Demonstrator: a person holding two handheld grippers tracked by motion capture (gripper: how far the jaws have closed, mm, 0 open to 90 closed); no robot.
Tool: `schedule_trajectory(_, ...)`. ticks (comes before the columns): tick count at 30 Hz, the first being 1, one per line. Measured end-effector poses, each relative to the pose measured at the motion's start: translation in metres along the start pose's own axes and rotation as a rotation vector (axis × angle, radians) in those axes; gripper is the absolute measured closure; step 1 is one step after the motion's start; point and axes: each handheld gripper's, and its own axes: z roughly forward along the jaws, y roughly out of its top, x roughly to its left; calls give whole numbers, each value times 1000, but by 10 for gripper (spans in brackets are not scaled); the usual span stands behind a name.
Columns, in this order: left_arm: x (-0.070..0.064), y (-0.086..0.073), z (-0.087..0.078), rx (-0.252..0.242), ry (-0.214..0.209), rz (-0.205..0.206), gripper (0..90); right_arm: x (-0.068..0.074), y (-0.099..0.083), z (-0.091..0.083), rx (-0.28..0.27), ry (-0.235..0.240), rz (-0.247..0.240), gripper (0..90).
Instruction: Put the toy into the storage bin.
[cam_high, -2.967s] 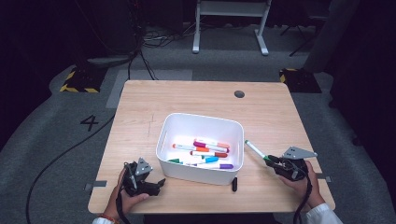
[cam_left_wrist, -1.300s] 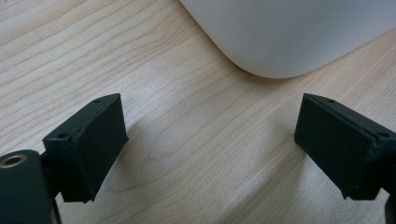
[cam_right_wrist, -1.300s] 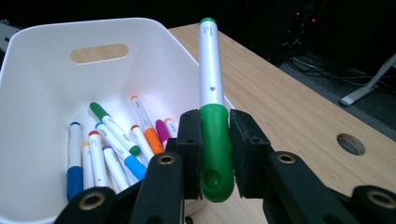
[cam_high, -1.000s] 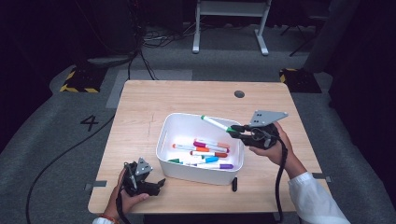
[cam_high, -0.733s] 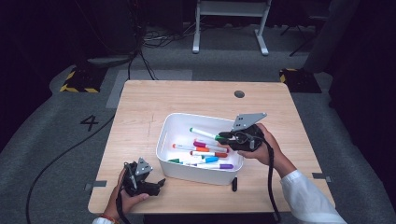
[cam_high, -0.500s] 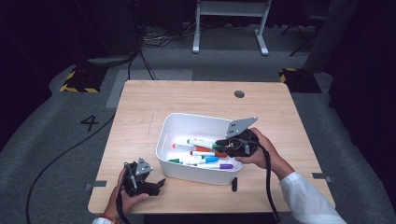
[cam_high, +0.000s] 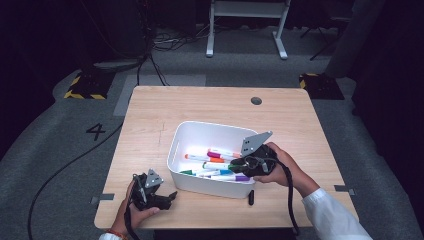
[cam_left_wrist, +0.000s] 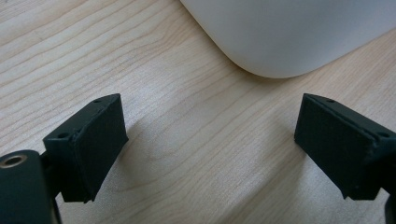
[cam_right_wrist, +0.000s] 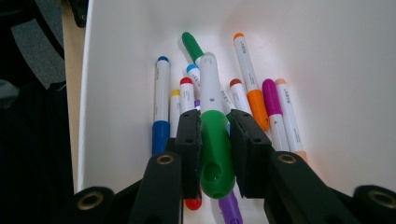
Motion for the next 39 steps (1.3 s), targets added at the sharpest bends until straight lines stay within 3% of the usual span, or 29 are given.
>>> schedule_trajectory(6, 0, 0, 0, 1, -1, -1, 92, 1, -1, -7, -21, -33, 6, 648)
schedule_trajectory(10, 0, 0, 0, 1, 0, 0, 92, 1, -4, -20, -87, -77, 48, 550)
schedule_trajectory(16, 0, 0, 0, 1, 0, 0, 92, 0, -17, -48, -191, -184, 111, 403)
schedule_trajectory(21, 0, 0, 0, 1, 0, -1, 92, 2, -38, -71, -263, -269, 175, 312)
schedule_trajectory(24, 0, 0, 0, 2, 0, -1, 92, 6, -58, -80, -279, -324, 201, 249)
schedule_trajectory(26, 0, 0, 0, 2, -1, -2, 92, 9, -73, -83, -284, -325, 211, 221)
schedule_trajectory(30, 0, 0, 0, 1, 1, -1, 92, 15, -103, -78, -240, -384, 246, 219)
schedule_trajectory(33, 0, 0, 0, 2, 3, -2, 92, 22, -124, -66, -261, -346, 298, 215)
schedule_trajectory(36, 0, 0, 0, 2, -1, -1, 91, 31, -139, -48, -245, -325, 327, 206)
schedule_trajectory(39, 0, 0, 0, 2, -1, -2, 91, 41, -149, -26, -209, -300, 321, 208)
